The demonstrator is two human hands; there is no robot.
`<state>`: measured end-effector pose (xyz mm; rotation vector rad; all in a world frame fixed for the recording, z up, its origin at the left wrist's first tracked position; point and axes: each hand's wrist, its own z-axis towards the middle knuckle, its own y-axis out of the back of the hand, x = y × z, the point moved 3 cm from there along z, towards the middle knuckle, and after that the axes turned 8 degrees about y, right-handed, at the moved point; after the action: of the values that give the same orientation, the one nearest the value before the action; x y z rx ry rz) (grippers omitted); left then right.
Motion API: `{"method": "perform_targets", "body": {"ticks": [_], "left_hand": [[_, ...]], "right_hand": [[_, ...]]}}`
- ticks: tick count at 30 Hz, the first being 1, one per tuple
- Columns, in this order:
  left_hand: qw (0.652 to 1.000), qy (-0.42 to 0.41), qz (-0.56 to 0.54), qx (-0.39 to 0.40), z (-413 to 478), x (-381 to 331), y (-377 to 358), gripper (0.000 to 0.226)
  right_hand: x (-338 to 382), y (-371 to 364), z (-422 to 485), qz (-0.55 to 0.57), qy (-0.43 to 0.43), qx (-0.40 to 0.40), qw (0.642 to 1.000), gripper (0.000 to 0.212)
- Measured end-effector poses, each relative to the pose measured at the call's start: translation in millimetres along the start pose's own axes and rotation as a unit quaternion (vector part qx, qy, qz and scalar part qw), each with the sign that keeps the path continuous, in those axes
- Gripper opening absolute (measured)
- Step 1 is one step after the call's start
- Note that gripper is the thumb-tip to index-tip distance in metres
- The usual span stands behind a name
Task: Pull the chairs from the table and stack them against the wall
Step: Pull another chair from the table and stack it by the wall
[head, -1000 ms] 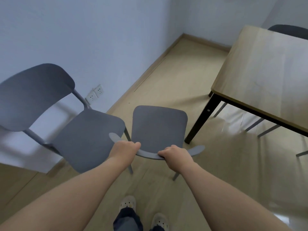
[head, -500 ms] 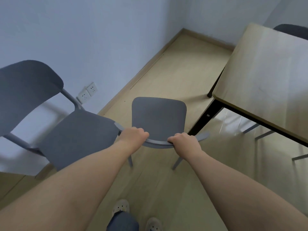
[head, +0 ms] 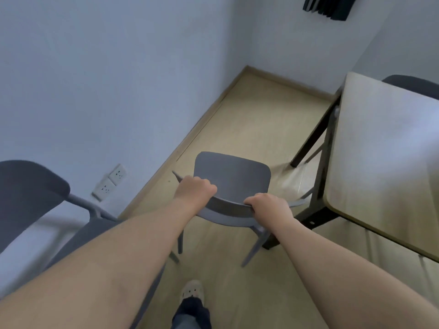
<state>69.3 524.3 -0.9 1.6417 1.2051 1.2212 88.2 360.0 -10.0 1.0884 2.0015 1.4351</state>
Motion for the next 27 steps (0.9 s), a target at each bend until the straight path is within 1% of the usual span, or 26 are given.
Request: {"method": "perform_targets", "body": {"ticks": [1, 3, 5, 6, 7, 8, 10, 11, 12, 13, 14, 15, 16, 18, 21, 22, 23, 24, 25, 26, 27], "left_hand": [[1.000, 0.018, -0.005, -0.013, 8, 10, 2, 0.021], [0.996, 0.081, -0.036, -0.030, 27, 32, 5, 0.023], [0.982, 0.153, -0.109, -0.020, 41, 50, 7, 0.039], [0.965, 0.195, -0.172, -0.016, 48, 61, 7, 0.048], [0.937, 0.236, -0.257, -0.019, 50, 67, 7, 0.055], [0.893, 0.275, -0.354, -0.028, 53, 73, 9, 0.060], [0.775, 0.335, -0.535, -0.036, 60, 88, 11, 0.065], [0.714, 0.357, -0.602, -0.026, 64, 93, 11, 0.063], [0.660, 0.370, -0.654, 0.000, 67, 96, 12, 0.061], [0.618, 0.372, -0.692, 0.035, 73, 97, 12, 0.059], [0.595, 0.357, -0.716, 0.071, 78, 97, 13, 0.057], [0.589, 0.336, -0.729, 0.095, 85, 98, 14, 0.055], [0.587, 0.319, -0.737, 0.102, 90, 99, 19, 0.054], [0.576, 0.308, -0.750, 0.099, 101, 100, 28, 0.053], [0.531, 0.336, -0.772, 0.101, 120, 97, 36, 0.055], [0.532, 0.350, -0.764, 0.099, 128, 95, 38, 0.053], [0.541, 0.369, -0.749, 0.097, 132, 95, 37, 0.048], [0.547, 0.387, -0.736, 0.096, 140, 93, 40, 0.044], [0.542, 0.400, -0.733, 0.091, 144, 92, 43, 0.041], [0.535, 0.403, -0.737, 0.088, 151, 91, 46, 0.038], [0.533, 0.402, -0.740, 0.087, 155, 91, 49, 0.036]], "right_hand": [[1, 7, 9, 0.006, -0.005, -0.008, 1.000, 0.028], [3, 21, 31, 0.012, -0.020, -0.021, 1.000, 0.024], [4, 34, 50, 0.018, -0.033, -0.030, 0.999, 0.022], [5, 41, 63, 0.018, -0.036, -0.033, 0.999, 0.021], [5, 47, 69, 0.018, -0.040, -0.036, 0.998, 0.020], [5, 54, 75, 0.016, -0.043, -0.039, 0.998, 0.020], [8, 68, 94, 0.017, -0.044, -0.047, 0.998, 0.021], [10, 74, 102, 0.017, -0.046, -0.047, 0.998, 0.022], [11, 79, 108, 0.018, -0.046, -0.048, 0.998, 0.023], [13, 83, 116, 0.023, -0.045, -0.047, 0.998, 0.024], [14, 87, 122, 0.026, -0.043, -0.046, 0.998, 0.024], [14, 91, 129, 0.029, -0.043, -0.042, 0.998, 0.025], [14, 96, 135, 0.033, -0.043, -0.040, 0.998, 0.025], [13, 104, 145, 0.041, -0.043, -0.035, 0.998, 0.025], [10, 109, 156, 0.067, -0.025, -0.022, 0.997, 0.021], [6, 110, 159, 0.082, -0.015, -0.013, 0.996, 0.018], [4, 110, 162, 0.101, -0.003, 0.003, 0.995, 0.014], [-3, 111, 164, 0.132, 0.005, 0.024, 0.991, 0.012], [-9, 113, 164, 0.183, 0.010, 0.044, 0.982, 0.014], [-18, 116, 164, 0.266, 0.001, 0.062, 0.962, 0.019], [-26, 120, 163, 0.370, -0.019, 0.077, 0.926, 0.025]]}}
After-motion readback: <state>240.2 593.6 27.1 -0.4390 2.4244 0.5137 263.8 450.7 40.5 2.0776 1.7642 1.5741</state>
